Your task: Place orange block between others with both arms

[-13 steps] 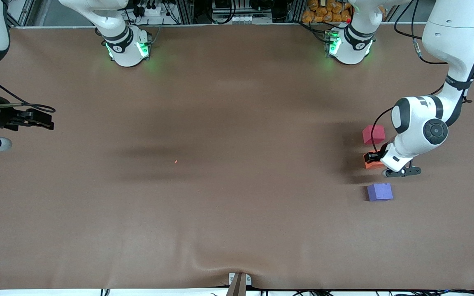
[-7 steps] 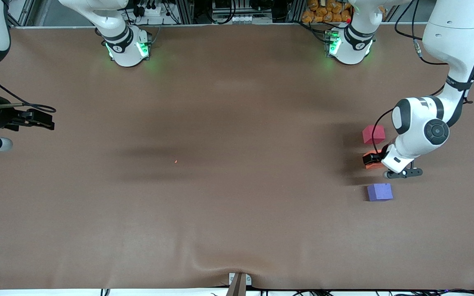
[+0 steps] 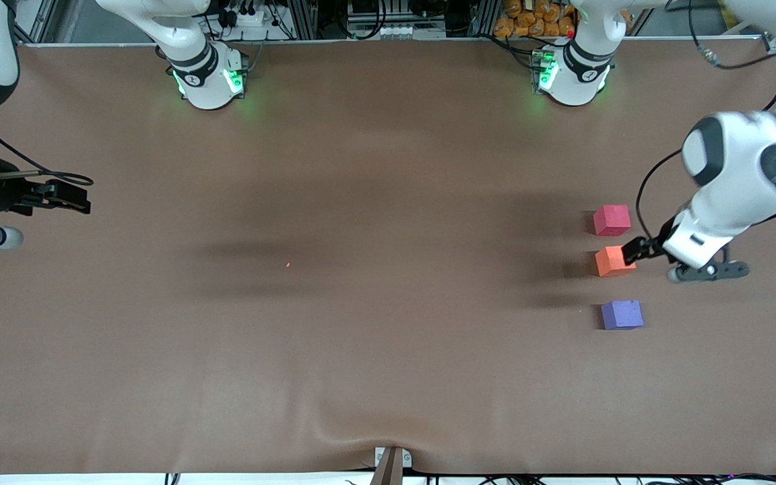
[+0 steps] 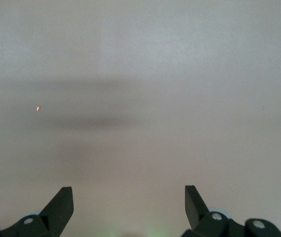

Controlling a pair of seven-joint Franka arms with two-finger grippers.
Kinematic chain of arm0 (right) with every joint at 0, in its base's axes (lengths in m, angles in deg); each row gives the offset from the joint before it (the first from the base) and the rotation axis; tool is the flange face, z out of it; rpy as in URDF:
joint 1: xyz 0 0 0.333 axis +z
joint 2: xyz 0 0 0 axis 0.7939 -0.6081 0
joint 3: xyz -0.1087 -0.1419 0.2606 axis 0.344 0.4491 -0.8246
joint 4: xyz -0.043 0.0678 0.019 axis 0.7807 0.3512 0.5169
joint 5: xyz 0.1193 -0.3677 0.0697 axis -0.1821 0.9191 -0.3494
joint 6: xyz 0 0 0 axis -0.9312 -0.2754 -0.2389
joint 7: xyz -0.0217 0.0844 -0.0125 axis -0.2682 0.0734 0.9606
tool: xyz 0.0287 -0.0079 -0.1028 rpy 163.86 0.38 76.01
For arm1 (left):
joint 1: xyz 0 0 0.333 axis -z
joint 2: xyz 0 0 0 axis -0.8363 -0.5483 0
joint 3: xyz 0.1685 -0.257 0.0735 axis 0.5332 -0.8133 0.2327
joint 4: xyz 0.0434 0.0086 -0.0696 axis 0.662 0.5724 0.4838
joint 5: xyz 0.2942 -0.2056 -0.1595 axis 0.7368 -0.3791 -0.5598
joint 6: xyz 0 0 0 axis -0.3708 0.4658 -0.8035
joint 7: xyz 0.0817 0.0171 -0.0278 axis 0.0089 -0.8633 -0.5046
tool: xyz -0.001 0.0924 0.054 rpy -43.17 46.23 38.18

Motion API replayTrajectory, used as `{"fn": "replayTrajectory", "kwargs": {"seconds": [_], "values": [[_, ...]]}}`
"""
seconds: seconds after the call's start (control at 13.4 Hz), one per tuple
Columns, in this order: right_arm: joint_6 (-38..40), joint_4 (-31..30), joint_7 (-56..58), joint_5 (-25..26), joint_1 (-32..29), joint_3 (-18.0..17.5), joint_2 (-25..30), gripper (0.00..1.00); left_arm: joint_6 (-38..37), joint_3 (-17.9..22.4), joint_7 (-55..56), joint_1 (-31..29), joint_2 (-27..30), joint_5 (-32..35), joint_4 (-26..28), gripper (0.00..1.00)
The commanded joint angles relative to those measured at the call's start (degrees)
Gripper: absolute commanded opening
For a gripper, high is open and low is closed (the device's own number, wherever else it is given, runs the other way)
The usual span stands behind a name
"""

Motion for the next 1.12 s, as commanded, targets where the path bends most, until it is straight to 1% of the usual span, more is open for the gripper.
{"fn": "replayTrajectory", "kwargs": {"seconds": [0.0,0.15,0.22,0.3,0.52,0.67,0.82,0.97,1.04], "values": [[0.21,0.61,0.36,0.68,0.17,0.10,-0.38,1.00,-15.45,-3.13,-0.29,-0.54,2.45,1.33,-8.95,1.00],[0.21,0.61,0.27,0.07,-0.35,0.10,-0.64,1.00,-28.46,-3.66,-0.20,-0.54,2.45,0.99,-17.65,1.00],[0.21,0.61,0.18,-1.15,-0.53,0.28,-0.56,1.00,-33.57,-3.66,-0.46,-0.71,2.45,0.64,-21.26,1.00],[0.47,0.61,0.18,-2.03,-0.53,0.37,-0.55,1.00,-36.84,-3.66,-0.72,-0.80,2.45,0.37,-24.08,1.00],[1.43,0.61,0.44,-2.22,-0.01,0.37,-0.03,1.00,-40.20,-4.01,-0.72,-0.45,3.15,0.37,-26.83,1.00],[5.02,0.70,0.27,-2.31,0.00,0.19,0.32,1.00,-40.82,-4.19,-0.64,-0.45,4.64,0.37,-27.97,1.00],[7.41,0.01,0.19,-2.22,0.34,0.37,3.73,1.00,-42.31,-4.10,-0.55,-0.45,5.79,0.45,-29.55,1.00],[7.33,-1.84,0.18,-2.22,0.35,0.28,5.41,1.00,-44.33,-4.02,-0.64,-0.36,5.79,0.37,-31.92,1.00],[7.41,-1.85,0.27,-2.22,0.26,0.28,5.77,1.00,-45.04,-4.19,-0.64,-0.45,5.88,0.54,-32.02,1.00]]}}
